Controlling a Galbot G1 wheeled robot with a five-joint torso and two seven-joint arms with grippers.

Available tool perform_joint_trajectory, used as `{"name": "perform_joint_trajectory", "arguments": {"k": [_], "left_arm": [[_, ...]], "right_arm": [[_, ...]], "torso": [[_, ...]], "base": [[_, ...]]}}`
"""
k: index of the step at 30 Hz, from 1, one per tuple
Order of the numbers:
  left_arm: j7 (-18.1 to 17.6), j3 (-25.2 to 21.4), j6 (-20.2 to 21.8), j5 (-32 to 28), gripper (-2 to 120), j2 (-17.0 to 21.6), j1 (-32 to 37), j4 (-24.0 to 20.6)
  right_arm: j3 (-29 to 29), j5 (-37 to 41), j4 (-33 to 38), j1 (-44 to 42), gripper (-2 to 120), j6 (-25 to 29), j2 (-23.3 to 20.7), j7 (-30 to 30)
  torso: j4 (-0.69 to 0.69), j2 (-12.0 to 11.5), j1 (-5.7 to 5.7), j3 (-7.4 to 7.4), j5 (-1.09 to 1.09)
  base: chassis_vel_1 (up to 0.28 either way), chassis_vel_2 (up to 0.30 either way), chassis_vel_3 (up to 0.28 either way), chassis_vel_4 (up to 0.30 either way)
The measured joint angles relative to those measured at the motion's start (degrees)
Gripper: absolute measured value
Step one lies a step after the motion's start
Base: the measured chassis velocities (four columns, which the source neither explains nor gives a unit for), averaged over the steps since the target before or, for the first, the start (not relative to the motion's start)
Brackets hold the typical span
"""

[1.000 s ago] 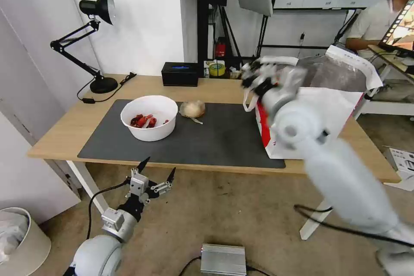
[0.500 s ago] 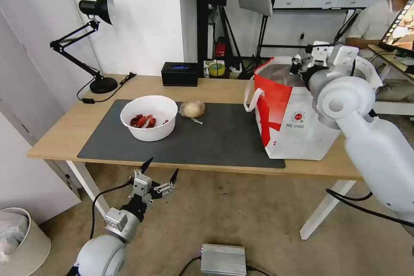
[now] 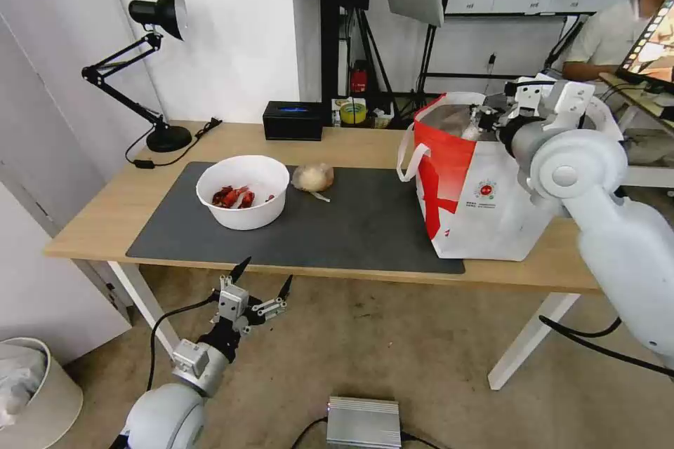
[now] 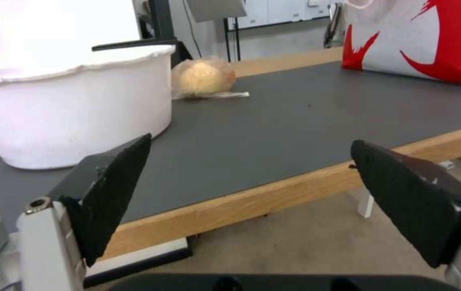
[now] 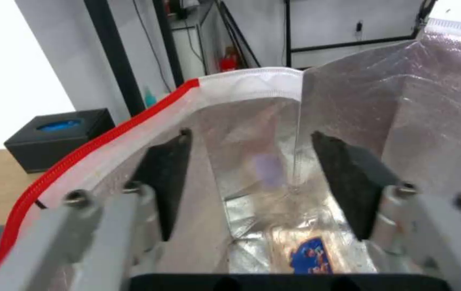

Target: Pick up the trash from the table and place it into the takeout bag.

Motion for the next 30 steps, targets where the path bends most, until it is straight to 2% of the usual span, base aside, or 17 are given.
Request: {"name": "perform_joint_trajectory", "arguments": {"k": [1, 5, 9, 10, 11, 15, 17, 18, 22, 23, 26, 27, 30], "left_arm": [[0.0, 0.0, 0.0, 0.0, 100, 0.0, 0.0, 0.0], [-0.02, -0.03, 0.02, 0.23, 100, -0.12, 0.15, -0.18], [-0.02, -0.03, 0.04, 0.27, 100, -0.2, 0.17, -0.27], [-0.02, -0.07, 0.04, 0.32, 100, -0.27, 0.23, -0.33], [-0.02, -0.14, 0.04, 0.34, 100, -0.31, 0.3, -0.36], [-0.02, -0.43, 0.05, 0.37, 100, -0.33, 0.46, -0.43], [-0.03, -0.94, 0.04, 0.39, 100, -0.32, 0.69, -0.53], [-0.03, -0.94, 0.04, 0.39, 100, -0.32, 0.69, -0.53], [-0.03, -1.56, -0.16, 0.24, 100, -0.32, 0.79, -0.6], [-0.03, -1.56, -0.16, 0.24, 100, -0.32, 0.79, -0.6], [-0.03, -1.9, -0.28, -0.02, 100, -0.19, 0.77, -0.64], [-0.03, -1.9, -0.28, -0.02, 100, -0.19, 0.77, -0.64], [-0.02, -2.17, -0.79, -0.14, 100, -0.21, 0.71, -0.59]], "right_arm": [[0.0, 0.0, 0.0, 0.0, 62, 0.0, 0.0, 0.0], [0.46, -0.05, 0.75, -0.54, 82, 0.24, -0.23, -1.9], [0.63, -0.12, 1.18, -0.73, 89, 1.81, -0.23, -4.13], [0.76, -0.51, 1.62, -0.89, 97, 3.81, -0.19, -6.96], [0.76, -0.77, 1.98, -0.96, 99, 5.63, -0.06, -9.18], [0.31, -1.14, 2.66, -1.02, 100, 9.62, 0.08, -12.58], [-1.38, -2.91, 4.14, -2.06, 100, 15.35, -0.25, -17.94], [-1.38, -2.91, 4.14, -2.06, 100, 15.35, -0.25, -17.94], [-2.91, -9.73, 7.48, -7.03, 100, 20.44, -0.58, -26.18], [-2.91, -9.73, 7.48, -7.03, 100, 20.44, -0.58, -26.18], [-3.15, -16.17, 10.18, -14.78, 100, 23.51, -0.95, -29.6], [-3.15, -16.17, 10.18, -14.78, 100, 23.51, -0.95, -29.6], [-2.83, -22.32, 12.34, -23.03, 100, 26.76, -1.46, -30.76]], "torso": [[0.0, 0.0, 0.0, 0.0, 0.0], [0.0, 0.0, 0.0, 0.0, 0.0], [0.0, 0.0, 0.0, 0.0, 0.0], [0.0, 0.0, 0.0, 0.0, 0.0], [0.0, 0.0, 0.0, 0.0, 0.0], [0.0, 0.0, 0.0, 0.0, -0.01], [0.01, 0.0, 0.0, 0.0, -0.01], [0.01, 0.0, 0.0, 0.0, -0.01], [0.01, 0.0, 0.0, 0.0, -0.02], [0.01, 0.0, 0.0, 0.0, -0.02], [0.01, 0.0, 0.0, 0.0, 0.0], [0.01, 0.0, 0.0, 0.0, 0.0], [-0.01, 0.0, -0.01, 0.0, 0.01]], "base": [[0.0, 0.0, 0.0, 0.0], [0.0, 0.0, 0.0, 0.0], [0.0, 0.0, 0.0, 0.0], [0.0, 0.0, 0.0, 0.0], [0.0, 0.0, 0.0, 0.0], [0.0, 0.0, 0.0, 0.0], [0.0, 0.0, 0.0, 0.0], [0.0, 0.0, 0.0, 0.0], [0.0, 0.0, 0.0, 0.0], [0.0, 0.0, 0.0, 0.0], [0.0, 0.0, 0.0, 0.0], [0.0, 0.0, 0.0, 0.0], [0.0, 0.0, 0.0, 0.0]]}}
